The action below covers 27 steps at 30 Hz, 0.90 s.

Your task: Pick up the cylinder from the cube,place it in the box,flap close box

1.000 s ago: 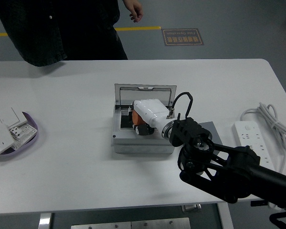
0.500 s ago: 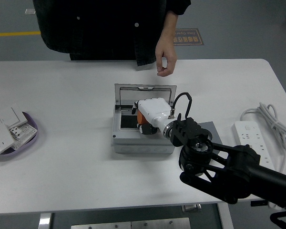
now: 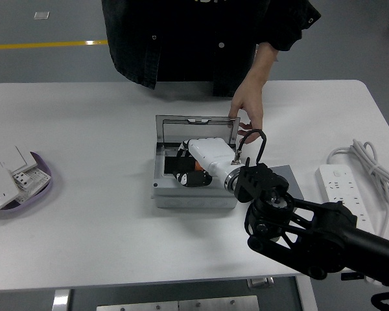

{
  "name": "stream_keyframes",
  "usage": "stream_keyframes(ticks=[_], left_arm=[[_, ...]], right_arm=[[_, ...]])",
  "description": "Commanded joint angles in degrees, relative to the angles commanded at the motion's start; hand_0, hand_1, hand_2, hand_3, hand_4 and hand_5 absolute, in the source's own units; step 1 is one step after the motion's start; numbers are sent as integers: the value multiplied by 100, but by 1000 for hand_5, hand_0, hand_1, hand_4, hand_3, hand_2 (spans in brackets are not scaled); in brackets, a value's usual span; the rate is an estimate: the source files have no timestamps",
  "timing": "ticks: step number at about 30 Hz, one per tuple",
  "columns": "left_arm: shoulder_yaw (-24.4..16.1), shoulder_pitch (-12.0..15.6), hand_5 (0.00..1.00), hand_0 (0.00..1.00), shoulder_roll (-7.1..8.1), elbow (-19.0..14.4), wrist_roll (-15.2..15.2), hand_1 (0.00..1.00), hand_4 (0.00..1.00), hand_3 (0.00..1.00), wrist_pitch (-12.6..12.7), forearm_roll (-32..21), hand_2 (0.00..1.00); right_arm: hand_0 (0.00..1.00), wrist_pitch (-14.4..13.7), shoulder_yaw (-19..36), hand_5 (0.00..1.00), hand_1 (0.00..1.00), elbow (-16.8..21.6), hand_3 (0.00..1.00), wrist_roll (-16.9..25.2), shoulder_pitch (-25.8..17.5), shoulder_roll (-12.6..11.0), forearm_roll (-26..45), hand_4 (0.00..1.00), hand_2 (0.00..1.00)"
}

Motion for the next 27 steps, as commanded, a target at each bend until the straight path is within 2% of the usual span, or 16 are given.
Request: stream_keyframes(ticks=[6, 7, 14, 21, 27], left_arm=[[-25, 7, 218, 593, -21, -7, 5, 627, 690, 637, 2, 21, 619], [-24, 9, 218, 593, -22, -5, 5, 627, 691, 637, 3, 21, 619], [-18, 7, 218, 593, -21, 2, 4, 627, 690, 637, 8, 14, 619], [-6, 5, 218, 593, -27, 2, 5, 627, 690, 637, 7, 6, 619], [2, 2, 219, 593, -23, 5, 4, 627, 690, 637, 9, 1, 619]], right_arm=[[694, -238, 433, 452, 659, 666, 667, 259, -174, -359, 562, 684, 683], [663, -266, 528, 437, 641, 819, 662, 291, -182, -447, 628, 683, 673], [637, -315, 984, 444, 626, 1739, 654, 384, -135, -791, 882, 687, 656], [619, -346, 1159, 450, 620, 1727, 649, 453, -12, -846, 958, 694, 651], [617, -348, 1125, 452, 620, 1345, 647, 515, 185, -835, 1090, 699, 649]])
